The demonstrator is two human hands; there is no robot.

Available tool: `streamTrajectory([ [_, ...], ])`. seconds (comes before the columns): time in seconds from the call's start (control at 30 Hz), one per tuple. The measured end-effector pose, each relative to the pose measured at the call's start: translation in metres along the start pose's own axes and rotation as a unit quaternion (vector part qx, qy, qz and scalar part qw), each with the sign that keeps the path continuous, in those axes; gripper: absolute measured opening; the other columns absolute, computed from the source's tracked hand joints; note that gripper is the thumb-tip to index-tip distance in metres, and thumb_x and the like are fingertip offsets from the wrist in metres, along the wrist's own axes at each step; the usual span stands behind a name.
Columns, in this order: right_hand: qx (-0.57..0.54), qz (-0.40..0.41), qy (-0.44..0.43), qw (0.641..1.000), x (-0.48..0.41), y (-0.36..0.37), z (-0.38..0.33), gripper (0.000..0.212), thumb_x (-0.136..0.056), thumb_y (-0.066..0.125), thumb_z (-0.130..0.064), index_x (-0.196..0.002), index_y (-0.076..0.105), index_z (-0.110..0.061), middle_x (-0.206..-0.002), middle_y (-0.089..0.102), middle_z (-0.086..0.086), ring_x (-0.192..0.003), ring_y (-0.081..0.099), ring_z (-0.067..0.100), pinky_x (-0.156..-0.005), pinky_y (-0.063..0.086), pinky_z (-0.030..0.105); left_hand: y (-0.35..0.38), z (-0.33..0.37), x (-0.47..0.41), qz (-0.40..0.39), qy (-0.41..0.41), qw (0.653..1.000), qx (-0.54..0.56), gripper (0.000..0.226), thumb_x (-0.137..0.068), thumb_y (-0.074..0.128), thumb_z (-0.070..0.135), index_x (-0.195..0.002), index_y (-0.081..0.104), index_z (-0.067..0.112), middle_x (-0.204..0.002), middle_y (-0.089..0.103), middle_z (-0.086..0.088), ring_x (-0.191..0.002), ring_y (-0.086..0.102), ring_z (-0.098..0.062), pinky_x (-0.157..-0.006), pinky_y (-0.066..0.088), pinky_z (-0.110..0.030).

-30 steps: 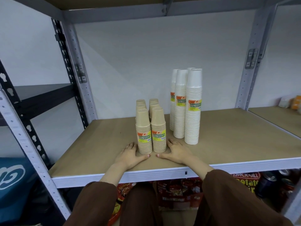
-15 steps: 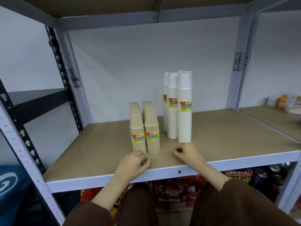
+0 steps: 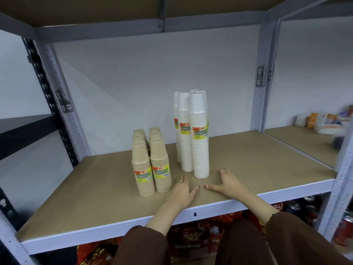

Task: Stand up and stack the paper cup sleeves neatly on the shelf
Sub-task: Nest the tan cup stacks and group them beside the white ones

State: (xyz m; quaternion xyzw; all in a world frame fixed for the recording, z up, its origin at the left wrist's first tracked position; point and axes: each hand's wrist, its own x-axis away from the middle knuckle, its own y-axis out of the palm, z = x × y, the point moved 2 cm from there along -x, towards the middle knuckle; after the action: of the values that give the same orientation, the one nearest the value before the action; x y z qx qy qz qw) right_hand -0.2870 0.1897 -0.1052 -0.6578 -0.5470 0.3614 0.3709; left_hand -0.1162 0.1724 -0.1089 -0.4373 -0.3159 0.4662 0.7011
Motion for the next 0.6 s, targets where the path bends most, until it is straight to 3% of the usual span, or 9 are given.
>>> streamTrajectory([
  [0.1,0.001,-0.054,-0.001,0.999,-0.014,-0.002,0.004,0.102,-0.076,0.058,-0.062,-0.146,0.014,-0.002,-0.155,0.018,0.014,-0.142,0.022,0.026,-0.117,0.023,0.035,0.0,0.002,-0.013,0.006,-0.026,1.0,0.002,0.075,-0.096,0.033,0.043,-0.145,0.002,-0.004,-0.156,0.005,-0.022,-0.146,0.005,-0.03,-0.12,0.009,-0.036],
  [0.2,-0.007,-0.075,-0.005,0.997,-0.029,-0.004,0.006,0.106,-0.077,0.057,-0.062,-0.148,0.006,-0.001,-0.158,0.008,0.014,-0.146,0.012,0.024,-0.119,0.016,0.033,0.0,0.005,-0.025,0.014,-0.043,0.999,0.027,0.079,-0.095,0.034,0.045,-0.145,-0.002,-0.004,-0.156,0.0,-0.022,-0.146,0.002,-0.03,-0.121,0.007,-0.036],
  [0.4,-0.024,-0.113,-0.015,0.993,-0.051,-0.005,0.012,0.107,-0.078,0.056,-0.06,-0.147,0.0,-0.001,-0.158,0.002,0.015,-0.147,0.006,0.024,-0.119,0.011,0.032,0.001,0.009,-0.039,0.046,-0.058,0.995,0.063,0.082,-0.094,0.038,0.046,-0.145,-0.002,-0.004,-0.157,0.001,-0.022,-0.146,0.004,-0.028,-0.121,0.009,-0.038],
  [0.6,-0.033,-0.121,-0.04,0.991,-0.063,-0.005,0.014,0.102,-0.078,0.057,-0.059,-0.148,0.006,-0.005,-0.158,0.011,0.012,-0.145,0.016,0.022,-0.117,0.015,0.029,-0.001,0.007,-0.047,0.041,-0.065,0.995,0.067,0.085,-0.093,0.04,0.047,-0.145,-0.001,-0.004,-0.157,0.002,-0.021,-0.147,0.005,-0.027,-0.12,0.007,-0.037],
])
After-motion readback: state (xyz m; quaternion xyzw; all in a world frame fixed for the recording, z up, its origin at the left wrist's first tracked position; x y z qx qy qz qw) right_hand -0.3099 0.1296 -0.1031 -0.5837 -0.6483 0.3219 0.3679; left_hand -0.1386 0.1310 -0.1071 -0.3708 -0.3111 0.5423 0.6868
